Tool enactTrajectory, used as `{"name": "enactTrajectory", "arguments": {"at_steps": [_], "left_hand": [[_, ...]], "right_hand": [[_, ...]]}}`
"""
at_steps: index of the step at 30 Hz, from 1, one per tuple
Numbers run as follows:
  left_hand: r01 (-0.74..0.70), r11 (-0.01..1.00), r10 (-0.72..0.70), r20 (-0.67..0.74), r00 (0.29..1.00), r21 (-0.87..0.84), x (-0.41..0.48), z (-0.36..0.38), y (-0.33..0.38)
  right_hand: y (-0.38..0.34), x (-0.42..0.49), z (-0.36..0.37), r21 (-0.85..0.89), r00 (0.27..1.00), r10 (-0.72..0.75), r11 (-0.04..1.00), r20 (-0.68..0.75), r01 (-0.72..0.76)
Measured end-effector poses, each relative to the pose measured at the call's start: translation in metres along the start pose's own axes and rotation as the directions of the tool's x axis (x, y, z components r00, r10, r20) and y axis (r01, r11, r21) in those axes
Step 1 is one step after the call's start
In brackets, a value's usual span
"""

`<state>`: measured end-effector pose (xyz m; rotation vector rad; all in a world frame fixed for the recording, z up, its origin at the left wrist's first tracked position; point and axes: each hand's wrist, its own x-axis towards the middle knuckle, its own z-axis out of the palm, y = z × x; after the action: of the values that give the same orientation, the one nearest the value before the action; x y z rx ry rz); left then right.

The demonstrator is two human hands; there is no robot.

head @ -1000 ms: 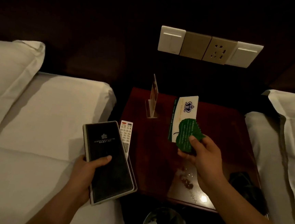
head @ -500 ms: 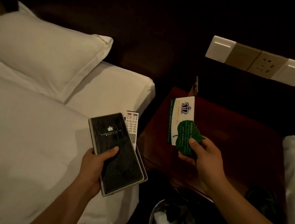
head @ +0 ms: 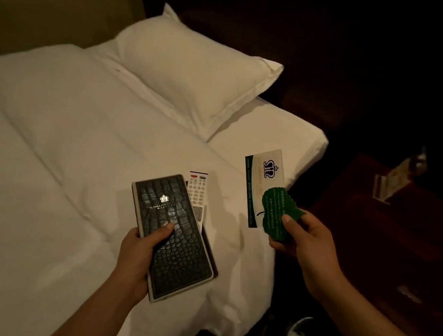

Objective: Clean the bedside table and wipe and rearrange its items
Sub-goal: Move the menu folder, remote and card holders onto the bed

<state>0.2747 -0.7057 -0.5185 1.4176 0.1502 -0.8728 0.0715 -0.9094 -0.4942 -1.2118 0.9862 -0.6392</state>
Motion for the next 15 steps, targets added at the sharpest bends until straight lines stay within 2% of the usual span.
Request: {"name": "enactTrajectory", "arguments": {"at_steps": [8, 15], "left_hand": [[-0.023, 0.998, 0.013, -0.149, 0.989, -0.063, -0.002, -0.127, 0.027], [-0.067, 0.990, 0.029, -0.276, 0.961, -0.128, -0.007, -0.223, 0.045]], "right_hand": [[0.010, -0.011, 0.133, -0.096, 0.981, 0.044, 0.995, 0.187, -0.027], [0.012, -0.024, 0.234, -0.204, 0.924, 0.082, 0.979, 0.374, -0.004]]}}
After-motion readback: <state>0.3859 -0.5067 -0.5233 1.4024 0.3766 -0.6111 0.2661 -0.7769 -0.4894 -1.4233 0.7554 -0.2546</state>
